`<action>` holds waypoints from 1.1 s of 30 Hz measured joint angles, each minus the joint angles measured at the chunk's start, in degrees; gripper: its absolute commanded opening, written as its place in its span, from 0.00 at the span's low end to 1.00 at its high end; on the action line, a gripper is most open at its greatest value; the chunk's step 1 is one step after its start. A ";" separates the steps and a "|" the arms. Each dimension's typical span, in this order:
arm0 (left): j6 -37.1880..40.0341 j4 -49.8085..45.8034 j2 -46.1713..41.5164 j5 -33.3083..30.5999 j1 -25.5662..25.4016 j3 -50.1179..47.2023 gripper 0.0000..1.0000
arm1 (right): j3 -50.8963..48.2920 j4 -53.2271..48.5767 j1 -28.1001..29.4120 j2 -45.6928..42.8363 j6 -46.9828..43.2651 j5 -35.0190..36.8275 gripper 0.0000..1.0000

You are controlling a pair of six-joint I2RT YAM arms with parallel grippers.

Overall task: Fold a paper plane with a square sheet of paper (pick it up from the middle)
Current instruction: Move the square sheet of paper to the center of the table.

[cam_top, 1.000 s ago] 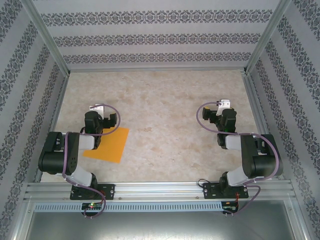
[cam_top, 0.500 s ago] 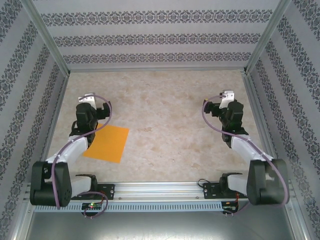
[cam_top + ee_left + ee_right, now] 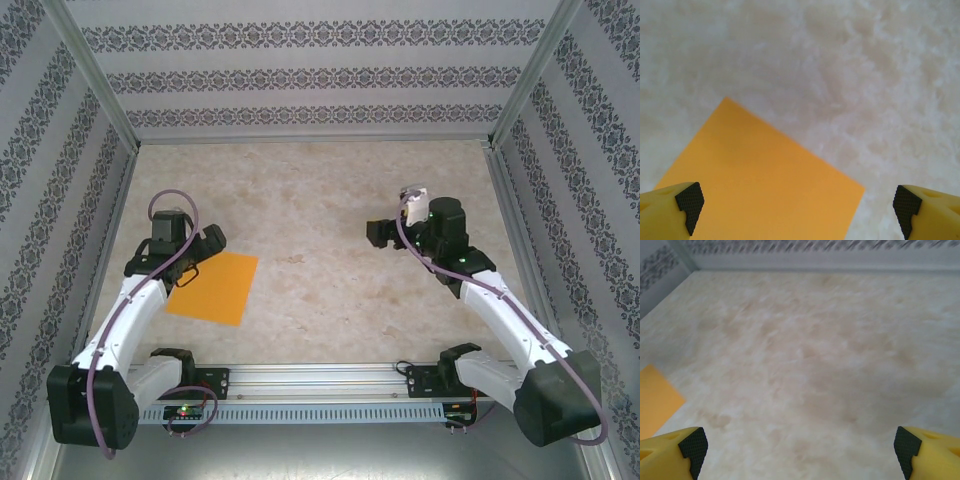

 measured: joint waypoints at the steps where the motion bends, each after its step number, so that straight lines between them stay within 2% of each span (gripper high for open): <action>1: -0.92 -1.16 -0.66 -0.13 -0.07 -0.68 1.00 | 0.48 -1.42 1.60 0.00 0.00 -0.07 0.98; 6: -3.65 -3.06 -1.14 -0.57 -0.07 -4.35 1.00 | 1.09 -5.14 7.15 0.31 0.00 0.11 0.97; 17: -4.39 -3.69 5.60 -2.56 -0.94 -6.60 1.00 | 4.42 -7.65 15.23 6.99 0.09 2.23 0.98; 26: -4.55 -3.15 15.45 -4.44 -6.58 -6.21 1.00 | 6.95 -6.47 18.05 12.68 2.12 1.38 0.98; 33: -4.55 -3.10 20.13 -6.80 -9.97 -3.13 1.00 | 7.10 -5.57 18.40 13.94 3.45 1.11 0.98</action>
